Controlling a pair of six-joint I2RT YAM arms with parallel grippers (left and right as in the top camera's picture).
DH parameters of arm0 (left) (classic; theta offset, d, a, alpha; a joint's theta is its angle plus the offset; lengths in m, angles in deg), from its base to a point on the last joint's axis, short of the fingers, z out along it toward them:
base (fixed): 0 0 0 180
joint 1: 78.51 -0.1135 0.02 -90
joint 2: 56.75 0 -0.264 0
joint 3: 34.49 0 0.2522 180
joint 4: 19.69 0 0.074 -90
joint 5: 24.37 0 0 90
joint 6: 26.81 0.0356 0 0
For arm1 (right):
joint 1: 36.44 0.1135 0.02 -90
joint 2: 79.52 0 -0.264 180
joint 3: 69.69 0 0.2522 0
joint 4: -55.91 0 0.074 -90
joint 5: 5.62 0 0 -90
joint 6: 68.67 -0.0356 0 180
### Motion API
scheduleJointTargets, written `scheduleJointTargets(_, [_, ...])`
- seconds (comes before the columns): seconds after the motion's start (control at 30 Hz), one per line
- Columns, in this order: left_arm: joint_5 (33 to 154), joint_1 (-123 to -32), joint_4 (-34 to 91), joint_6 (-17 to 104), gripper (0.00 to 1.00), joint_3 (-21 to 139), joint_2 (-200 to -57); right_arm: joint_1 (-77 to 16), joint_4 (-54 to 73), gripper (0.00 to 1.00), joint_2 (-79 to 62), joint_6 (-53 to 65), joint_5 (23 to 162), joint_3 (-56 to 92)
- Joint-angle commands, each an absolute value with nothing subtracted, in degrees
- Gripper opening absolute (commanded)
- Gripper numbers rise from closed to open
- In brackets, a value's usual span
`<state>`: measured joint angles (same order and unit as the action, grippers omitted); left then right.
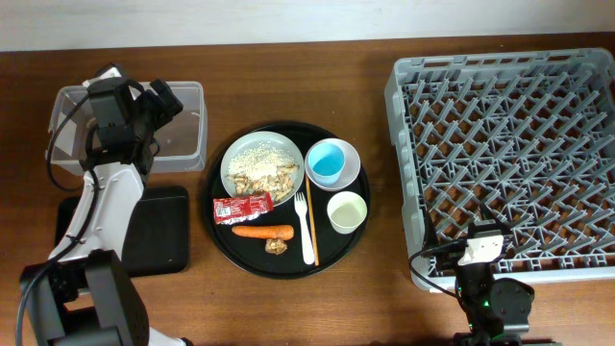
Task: Sort waste into correct bins and load items into the dishwasher rack
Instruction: 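Carry the tissue left and release it into the clear plastic bin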
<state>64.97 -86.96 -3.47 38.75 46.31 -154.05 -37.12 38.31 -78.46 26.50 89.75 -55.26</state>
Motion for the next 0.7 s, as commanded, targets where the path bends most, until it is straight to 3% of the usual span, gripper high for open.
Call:
scheduleJointTargets(0.0, [64.8, -87.4, -1.8, 39.9, 0.99, 46.6, -151.1, -36.8, 38.0, 0.99, -78.8, 26.9, 89.5, -55.6])
scheduleJointTargets(0.13, [64.6, -87.4, 1.2, 40.9, 0.99, 46.6, -151.0, -36.8, 38.0, 0.99, -78.8, 26.9, 89.5, -55.6])
scheduleJointTargets(0.17, [64.8, -87.4, 1.3, 43.4, 0.95, 46.6, -151.8, -36.8, 38.0, 0.99, -78.8, 26.9, 89.5, -55.6])
scheduleJointTargets(0.2, [65.9, -87.4, 2.1, 49.8, 0.81, 46.6, -152.8, -36.8, 38.0, 0.99, -78.8, 26.9, 89.5, -55.6])
scheduleJointTargets(0.23, [65.8, -87.6, 2.3, 53.7, 0.87, 46.6, -153.2, -36.8, 38.0, 0.99, -78.8, 26.9, 89.5, -55.6])
scheduleJointTargets(0.27, [65.6, -88.1, 2.2, 54.6, 0.99, 46.6, -153.2, -36.8, 38.0, 0.99, -78.8, 26.9, 89.5, -55.6])
scheduleJointTargets(0.37, [68.6, -89.1, 4.5, 54.5, 0.99, 47.5, -152.0, -36.8, 38.0, 0.99, -78.8, 26.9, 89.5, -55.6])
scheduleJointTargets(0.53, [89.5, -88.3, 13.1, 53.7, 0.99, 47.7, -139.8, -36.8, 38.0, 0.99, -78.8, 26.9, 89.5, -55.6])
scheduleJointTargets(0.67, [89.9, -77.1, 28.8, 60.2, 0.99, 47.7, -129.3, -36.8, 38.0, 0.99, -78.8, 26.9, 89.5, -55.6])
